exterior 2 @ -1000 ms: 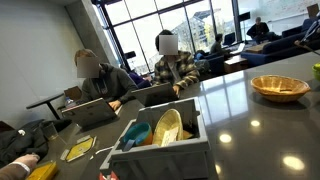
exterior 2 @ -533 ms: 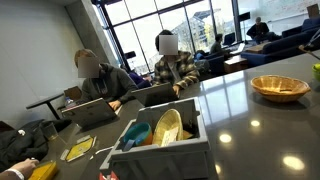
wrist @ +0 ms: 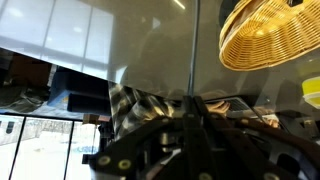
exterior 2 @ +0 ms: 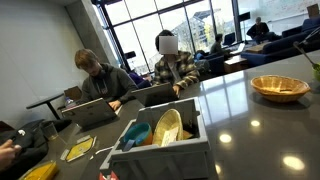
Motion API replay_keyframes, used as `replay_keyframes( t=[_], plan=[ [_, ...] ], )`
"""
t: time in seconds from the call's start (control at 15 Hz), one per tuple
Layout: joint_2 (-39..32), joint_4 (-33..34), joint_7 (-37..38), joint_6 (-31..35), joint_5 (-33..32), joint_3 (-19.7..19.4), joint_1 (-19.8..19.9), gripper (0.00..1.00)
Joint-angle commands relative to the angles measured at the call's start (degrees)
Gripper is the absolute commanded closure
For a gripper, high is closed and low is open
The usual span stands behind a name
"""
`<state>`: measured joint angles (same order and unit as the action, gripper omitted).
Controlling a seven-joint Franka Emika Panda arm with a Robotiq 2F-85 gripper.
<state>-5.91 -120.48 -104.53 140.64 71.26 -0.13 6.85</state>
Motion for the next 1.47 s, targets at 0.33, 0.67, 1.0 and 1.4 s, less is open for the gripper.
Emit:
replay_keyframes(
  t=[0.33, 0.67, 1.0, 1.4],
  plan=[
    [1.8, -3.4, -5.9, -5.6, 6.9, -4.3, 0.7, 0.99],
    [1.8, -5.0, -5.8, -5.9, 7.2, -6.0, 1.2, 0.99],
    [-0.7, -5.0, -4.1, -3.8, 6.2, -7.6, 2.0, 0.99],
    [-1.9, -0.7, -3.4, -2.8, 4.6, -8.8, 2.9, 0.99]
  ],
)
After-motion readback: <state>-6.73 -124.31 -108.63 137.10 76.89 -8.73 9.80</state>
